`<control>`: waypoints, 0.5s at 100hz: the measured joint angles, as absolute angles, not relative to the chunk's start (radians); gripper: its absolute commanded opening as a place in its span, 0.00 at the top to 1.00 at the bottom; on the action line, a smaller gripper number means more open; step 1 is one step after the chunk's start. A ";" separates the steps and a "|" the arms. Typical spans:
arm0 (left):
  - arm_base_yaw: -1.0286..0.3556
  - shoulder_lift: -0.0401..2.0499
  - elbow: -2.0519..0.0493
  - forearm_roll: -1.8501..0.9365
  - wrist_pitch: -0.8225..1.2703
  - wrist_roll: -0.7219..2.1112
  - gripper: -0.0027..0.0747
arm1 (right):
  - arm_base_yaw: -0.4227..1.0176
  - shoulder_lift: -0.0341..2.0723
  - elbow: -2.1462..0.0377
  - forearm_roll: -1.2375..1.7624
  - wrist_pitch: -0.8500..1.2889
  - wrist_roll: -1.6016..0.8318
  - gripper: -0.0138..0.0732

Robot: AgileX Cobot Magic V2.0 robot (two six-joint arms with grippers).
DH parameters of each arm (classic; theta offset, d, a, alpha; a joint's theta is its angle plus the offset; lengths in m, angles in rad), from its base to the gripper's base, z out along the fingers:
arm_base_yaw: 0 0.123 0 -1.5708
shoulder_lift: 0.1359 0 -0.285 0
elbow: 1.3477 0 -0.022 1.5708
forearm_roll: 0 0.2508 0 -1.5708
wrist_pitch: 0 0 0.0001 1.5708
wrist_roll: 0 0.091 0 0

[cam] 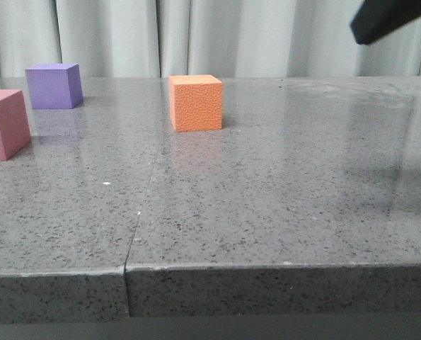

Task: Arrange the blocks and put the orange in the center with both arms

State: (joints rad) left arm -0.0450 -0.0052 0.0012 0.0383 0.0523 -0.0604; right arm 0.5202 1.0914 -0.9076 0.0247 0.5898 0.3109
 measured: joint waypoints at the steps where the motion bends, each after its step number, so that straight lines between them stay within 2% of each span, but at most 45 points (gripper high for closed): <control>1: -0.045 -0.005 0.001 0.038 0.049 -0.060 0.99 | 0.520 1.080 -0.892 0.025 0.585 0.311 0.92; 50: -0.045 -0.005 0.001 0.030 0.014 -0.060 0.99 | 0.520 0.637 -0.507 0.000 0.443 0.287 0.92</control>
State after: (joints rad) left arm -0.0450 -0.0052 0.0012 0.0296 0.0137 -0.0604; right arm 0.5202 0.6371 -0.5074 0.0000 0.4430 0.2867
